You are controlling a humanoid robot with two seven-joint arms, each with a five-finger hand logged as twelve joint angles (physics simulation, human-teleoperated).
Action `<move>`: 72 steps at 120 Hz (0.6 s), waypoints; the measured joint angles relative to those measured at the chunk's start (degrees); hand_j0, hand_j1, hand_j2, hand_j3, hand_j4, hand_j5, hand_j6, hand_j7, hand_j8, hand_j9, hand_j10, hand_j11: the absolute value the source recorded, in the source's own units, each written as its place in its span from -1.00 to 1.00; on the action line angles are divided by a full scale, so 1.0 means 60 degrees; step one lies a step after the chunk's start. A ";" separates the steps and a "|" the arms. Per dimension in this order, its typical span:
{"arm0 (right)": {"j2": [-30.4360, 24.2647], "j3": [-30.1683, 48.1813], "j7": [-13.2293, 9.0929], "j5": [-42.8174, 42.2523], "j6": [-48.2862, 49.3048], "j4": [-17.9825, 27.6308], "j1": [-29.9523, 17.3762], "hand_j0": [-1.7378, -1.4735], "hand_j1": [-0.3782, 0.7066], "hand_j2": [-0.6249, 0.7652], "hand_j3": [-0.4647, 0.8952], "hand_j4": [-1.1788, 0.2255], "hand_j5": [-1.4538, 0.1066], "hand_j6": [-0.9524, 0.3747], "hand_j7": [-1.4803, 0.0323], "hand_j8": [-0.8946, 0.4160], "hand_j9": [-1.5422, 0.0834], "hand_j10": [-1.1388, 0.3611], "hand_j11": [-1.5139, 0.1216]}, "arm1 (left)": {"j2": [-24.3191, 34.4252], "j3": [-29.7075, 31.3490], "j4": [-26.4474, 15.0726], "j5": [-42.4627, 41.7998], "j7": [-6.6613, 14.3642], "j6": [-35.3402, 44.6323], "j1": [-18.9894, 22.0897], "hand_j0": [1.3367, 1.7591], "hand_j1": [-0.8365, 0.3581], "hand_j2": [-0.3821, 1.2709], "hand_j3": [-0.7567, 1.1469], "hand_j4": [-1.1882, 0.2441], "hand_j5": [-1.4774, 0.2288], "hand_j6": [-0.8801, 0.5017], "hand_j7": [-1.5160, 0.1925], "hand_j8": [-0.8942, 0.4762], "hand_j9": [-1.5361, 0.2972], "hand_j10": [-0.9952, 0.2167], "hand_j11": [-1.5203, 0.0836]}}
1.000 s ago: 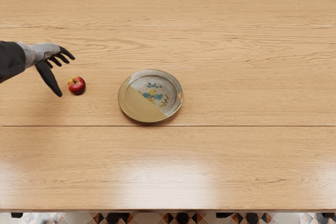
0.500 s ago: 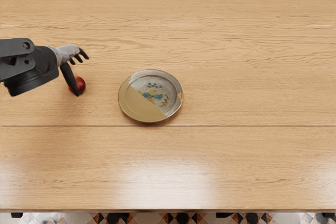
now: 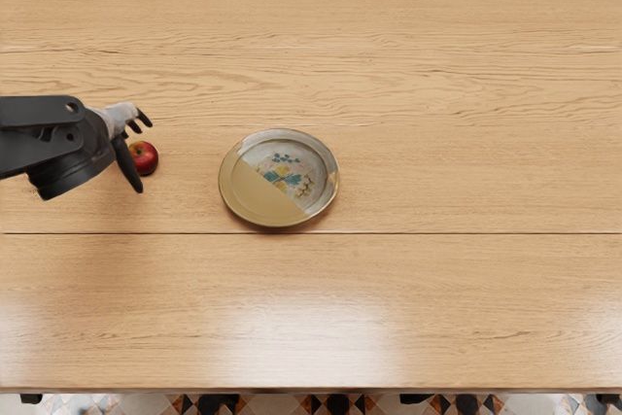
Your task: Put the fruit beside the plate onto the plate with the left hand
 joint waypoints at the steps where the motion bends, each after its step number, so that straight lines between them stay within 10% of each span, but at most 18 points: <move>1: 0.0000 0.0000 0.0000 0.0000 0.0000 -0.0001 0.0000 -0.40 -0.90 -0.11 -0.32 0.65 0.83 0.40 0.92 0.33 0.86 0.49 0.82 | -0.0025 0.0001 0.0020 -0.0020 0.0000 0.0004 0.0000 0.52 0.50 -0.48 -0.20 0.31 0.36 -0.08 0.40 -0.06 0.33 0.24 0.50; 72: 0.0000 -0.0010 0.0000 0.0000 0.0000 -0.0007 0.0000 -0.40 -0.90 -0.11 -0.32 0.65 0.83 0.40 0.92 0.33 0.86 0.49 0.82 | -0.1113 0.0311 0.1264 -0.0385 0.0000 0.0310 0.0163 0.52 0.31 -0.45 -0.20 0.18 0.21 -0.22 0.26 -0.19 0.19 0.08 0.35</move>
